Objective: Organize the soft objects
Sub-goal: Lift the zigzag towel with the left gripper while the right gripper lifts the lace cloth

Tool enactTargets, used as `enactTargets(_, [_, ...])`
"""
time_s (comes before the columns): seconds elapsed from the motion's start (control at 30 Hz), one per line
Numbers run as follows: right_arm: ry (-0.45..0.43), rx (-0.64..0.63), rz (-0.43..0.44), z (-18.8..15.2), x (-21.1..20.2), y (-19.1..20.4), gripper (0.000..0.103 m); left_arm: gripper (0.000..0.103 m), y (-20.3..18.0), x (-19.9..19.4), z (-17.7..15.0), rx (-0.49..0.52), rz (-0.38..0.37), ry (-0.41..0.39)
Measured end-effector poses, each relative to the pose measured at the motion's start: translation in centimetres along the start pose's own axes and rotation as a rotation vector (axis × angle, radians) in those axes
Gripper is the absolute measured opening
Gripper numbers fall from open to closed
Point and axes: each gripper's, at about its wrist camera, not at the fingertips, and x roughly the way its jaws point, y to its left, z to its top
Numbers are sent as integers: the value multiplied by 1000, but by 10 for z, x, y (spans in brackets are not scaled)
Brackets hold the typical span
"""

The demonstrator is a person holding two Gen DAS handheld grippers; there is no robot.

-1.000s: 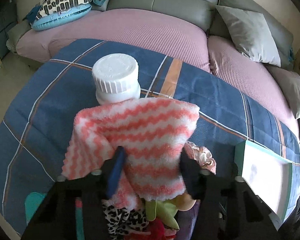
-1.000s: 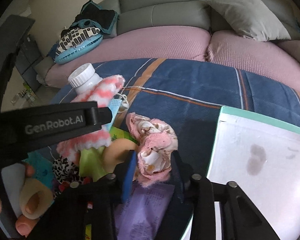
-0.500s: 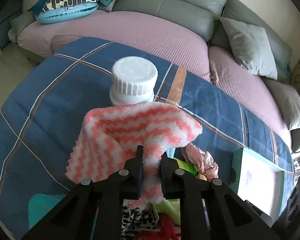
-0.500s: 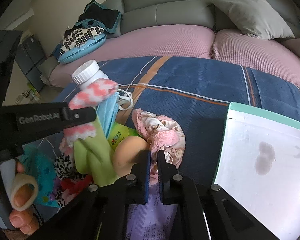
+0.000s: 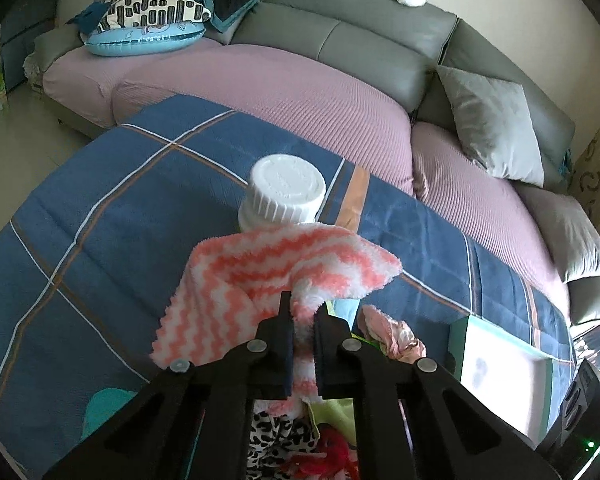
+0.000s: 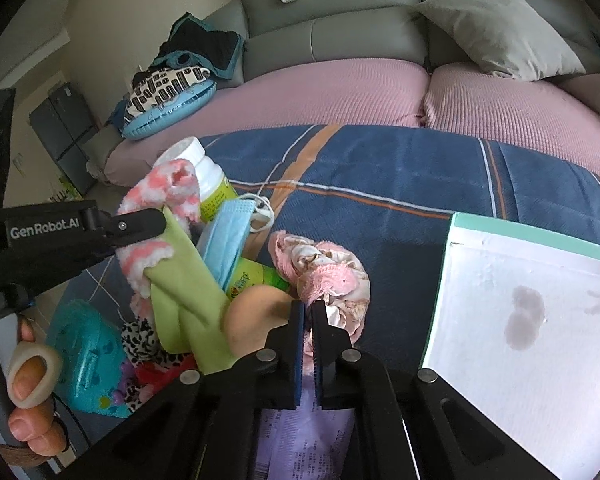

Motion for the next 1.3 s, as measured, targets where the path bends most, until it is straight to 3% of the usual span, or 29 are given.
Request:
enactTargets(0.47, [-5, 20, 13, 0, -4, -7, 4, 7, 4, -7, 6, -18, -22, -39])
enactTargets(0.7, [-1, 25, 20, 1, -2, -9, 4, 14, 2, -15, 8, 3, -27, -70])
enactTargets(0.87, [3, 31, 23, 0, -1, -12, 4, 14, 4, -3, 6, 4, -6, -38])
enactTargets(0.97, [6, 35, 32, -1, 0, -13, 4, 6, 4, 1, 4, -7, -22, -30])
enactTargets(1.3, [-53, 41, 62, 3, -15, -11, 2, 5, 5, -31, 8, -3, -67, -135])
